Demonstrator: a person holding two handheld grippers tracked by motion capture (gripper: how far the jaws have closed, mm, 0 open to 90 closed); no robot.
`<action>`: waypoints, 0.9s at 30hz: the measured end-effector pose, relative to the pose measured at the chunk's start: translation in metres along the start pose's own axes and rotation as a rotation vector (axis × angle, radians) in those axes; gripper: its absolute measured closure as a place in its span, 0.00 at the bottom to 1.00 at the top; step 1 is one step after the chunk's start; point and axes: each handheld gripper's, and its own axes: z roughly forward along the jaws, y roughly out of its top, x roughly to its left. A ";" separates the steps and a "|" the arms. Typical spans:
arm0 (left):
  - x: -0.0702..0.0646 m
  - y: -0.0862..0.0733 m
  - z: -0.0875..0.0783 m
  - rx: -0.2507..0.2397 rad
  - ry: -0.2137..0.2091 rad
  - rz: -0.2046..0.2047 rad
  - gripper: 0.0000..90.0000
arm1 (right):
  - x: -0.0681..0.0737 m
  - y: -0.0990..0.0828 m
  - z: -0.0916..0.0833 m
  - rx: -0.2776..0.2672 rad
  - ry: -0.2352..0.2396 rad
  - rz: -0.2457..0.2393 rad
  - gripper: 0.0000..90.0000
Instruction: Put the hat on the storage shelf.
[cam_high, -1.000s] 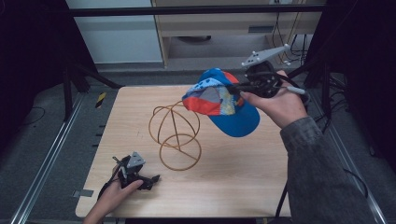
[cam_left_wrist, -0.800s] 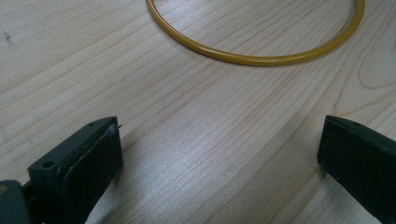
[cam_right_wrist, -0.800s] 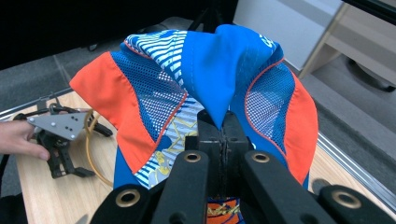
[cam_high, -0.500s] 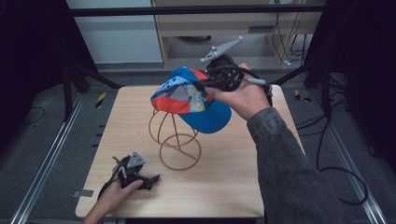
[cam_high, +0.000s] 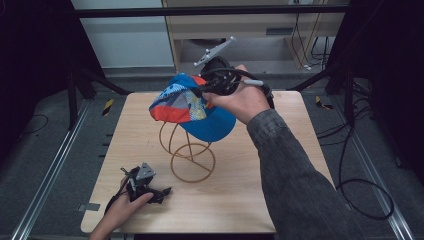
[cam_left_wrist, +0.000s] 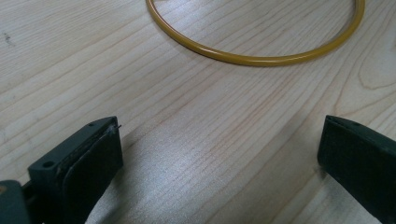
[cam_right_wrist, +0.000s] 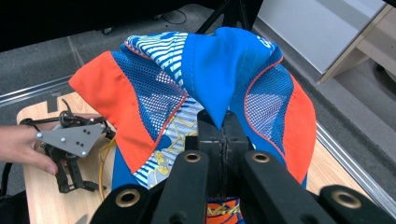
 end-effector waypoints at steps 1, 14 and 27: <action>0.000 0.000 0.000 0.000 0.000 0.000 0.00 | 0.001 0.001 0.002 0.004 0.003 -0.001 1.00; 0.000 0.000 0.000 0.001 0.001 -0.001 0.00 | 0.010 0.011 0.033 0.055 0.022 -0.029 1.00; 0.000 0.000 0.000 0.001 0.002 0.000 0.00 | 0.018 0.011 0.052 0.082 0.053 -0.041 1.00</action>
